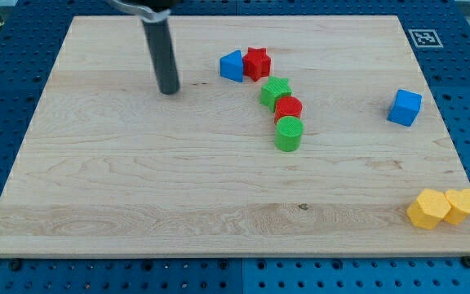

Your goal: Move the blue triangle top of the red star

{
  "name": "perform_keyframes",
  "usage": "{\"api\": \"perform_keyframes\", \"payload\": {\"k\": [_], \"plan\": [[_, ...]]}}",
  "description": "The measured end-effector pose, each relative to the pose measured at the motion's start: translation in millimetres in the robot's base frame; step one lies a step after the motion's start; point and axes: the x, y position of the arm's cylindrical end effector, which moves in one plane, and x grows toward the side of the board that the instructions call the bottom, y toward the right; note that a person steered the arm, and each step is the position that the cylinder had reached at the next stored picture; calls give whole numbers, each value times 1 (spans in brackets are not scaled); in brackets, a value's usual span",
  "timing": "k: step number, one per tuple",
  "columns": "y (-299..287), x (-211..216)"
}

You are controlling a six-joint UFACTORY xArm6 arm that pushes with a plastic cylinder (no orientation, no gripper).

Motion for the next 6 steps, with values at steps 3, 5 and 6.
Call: {"api": "perform_keyframes", "payload": {"k": [3,5,6], "plan": [[91,-62],[91,-107],[72,-111]]}}
